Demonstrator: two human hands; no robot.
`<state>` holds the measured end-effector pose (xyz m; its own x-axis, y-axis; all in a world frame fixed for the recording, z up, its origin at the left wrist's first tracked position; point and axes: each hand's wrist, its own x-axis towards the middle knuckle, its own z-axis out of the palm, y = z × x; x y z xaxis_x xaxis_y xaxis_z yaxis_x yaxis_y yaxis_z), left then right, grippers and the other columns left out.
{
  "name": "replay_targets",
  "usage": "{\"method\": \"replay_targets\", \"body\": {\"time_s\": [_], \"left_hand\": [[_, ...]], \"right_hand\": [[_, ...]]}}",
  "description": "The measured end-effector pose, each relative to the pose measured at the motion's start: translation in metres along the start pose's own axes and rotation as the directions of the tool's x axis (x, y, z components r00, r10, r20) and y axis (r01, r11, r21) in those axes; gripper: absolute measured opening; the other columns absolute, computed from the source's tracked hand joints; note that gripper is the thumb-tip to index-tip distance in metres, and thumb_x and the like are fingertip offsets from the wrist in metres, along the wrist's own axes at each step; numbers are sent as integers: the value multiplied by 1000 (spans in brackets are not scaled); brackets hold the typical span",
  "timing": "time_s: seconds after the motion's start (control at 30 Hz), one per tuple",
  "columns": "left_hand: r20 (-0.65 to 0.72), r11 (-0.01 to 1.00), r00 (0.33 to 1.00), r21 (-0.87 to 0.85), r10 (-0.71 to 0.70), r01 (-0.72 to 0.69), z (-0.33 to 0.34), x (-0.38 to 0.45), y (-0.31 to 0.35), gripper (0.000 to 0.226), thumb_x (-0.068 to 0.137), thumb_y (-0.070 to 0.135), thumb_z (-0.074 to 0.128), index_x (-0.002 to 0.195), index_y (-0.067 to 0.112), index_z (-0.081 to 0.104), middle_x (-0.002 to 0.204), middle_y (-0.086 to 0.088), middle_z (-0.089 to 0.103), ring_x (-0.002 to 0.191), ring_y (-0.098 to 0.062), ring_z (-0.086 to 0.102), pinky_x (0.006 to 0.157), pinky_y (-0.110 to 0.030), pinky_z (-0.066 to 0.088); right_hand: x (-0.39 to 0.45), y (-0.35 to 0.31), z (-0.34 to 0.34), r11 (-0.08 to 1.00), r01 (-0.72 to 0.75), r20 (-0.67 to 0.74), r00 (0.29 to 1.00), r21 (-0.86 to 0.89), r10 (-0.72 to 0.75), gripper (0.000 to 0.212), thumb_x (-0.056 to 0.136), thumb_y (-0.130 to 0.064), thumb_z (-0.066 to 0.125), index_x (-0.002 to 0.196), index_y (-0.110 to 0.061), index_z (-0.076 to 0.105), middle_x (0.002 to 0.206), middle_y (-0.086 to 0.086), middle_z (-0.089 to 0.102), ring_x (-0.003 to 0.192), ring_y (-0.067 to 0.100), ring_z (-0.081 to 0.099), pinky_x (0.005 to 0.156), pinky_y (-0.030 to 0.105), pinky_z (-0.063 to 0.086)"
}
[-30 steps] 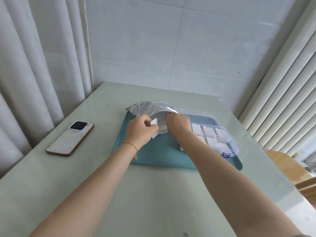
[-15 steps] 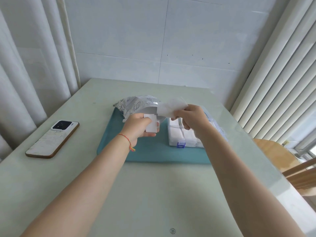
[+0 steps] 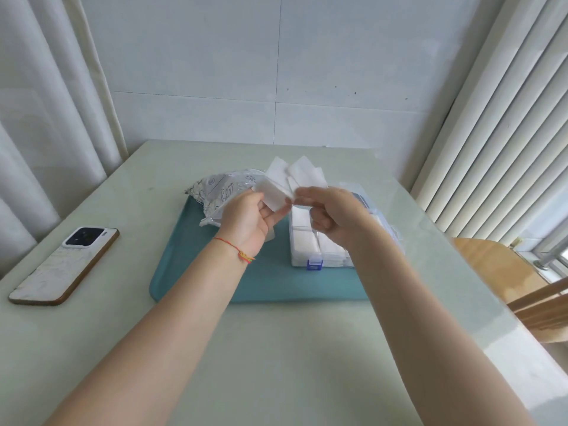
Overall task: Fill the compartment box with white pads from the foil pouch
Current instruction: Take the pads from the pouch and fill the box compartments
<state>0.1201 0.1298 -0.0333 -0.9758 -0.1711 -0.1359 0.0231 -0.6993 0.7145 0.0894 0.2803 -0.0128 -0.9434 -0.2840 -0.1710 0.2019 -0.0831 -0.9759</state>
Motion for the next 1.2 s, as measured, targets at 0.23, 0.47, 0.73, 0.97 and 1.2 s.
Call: {"method": "replay_targets", "body": {"time_s": [0.23,0.47,0.73,0.97,1.2], "left_hand": [[-53,998,998,-32,45,-47,16,7,-7,30,102,6,32,114,3,59,105,-16,68,91,-25,66,90,-39,53],[-10,984,995,151,102,-99,14,8,-8,21,100,2,40,106,-5,59,90,-17,70,83,-29,66,63,-32,59],[16,930,999,366,34,-38,7,7,-1,26,97,-9,36,102,0,60,103,-23,66,86,-32,68,78,-39,60],[173,794,963,605,-208,63,2,1,13,30,100,5,45,123,-7,59,108,-25,69,80,-31,73,63,-32,60],[181,807,944,577,-275,125,2,-3,13,25,101,28,50,99,8,65,90,-11,72,77,-26,72,62,-35,61]], "right_hand": [[2,3,7,998,-37,-28,999,44,38,16,87,-11,68,101,-4,64,82,8,72,41,12,25,41,21,26],[3,7,9,983,-14,-37,999,-185,7,21,89,-22,66,100,-5,63,90,6,76,44,14,28,48,23,31],[3,-1,-6,907,158,-162,958,-391,-237,21,92,-19,63,77,-4,66,66,-4,69,37,12,34,43,21,29],[0,-18,-29,868,221,153,974,-445,-169,22,83,-11,75,71,-9,58,49,-7,52,43,12,33,47,25,27],[-10,-26,-23,649,219,160,976,-729,-150,16,86,-18,74,85,-4,68,39,-12,49,36,5,36,41,14,29]]}}
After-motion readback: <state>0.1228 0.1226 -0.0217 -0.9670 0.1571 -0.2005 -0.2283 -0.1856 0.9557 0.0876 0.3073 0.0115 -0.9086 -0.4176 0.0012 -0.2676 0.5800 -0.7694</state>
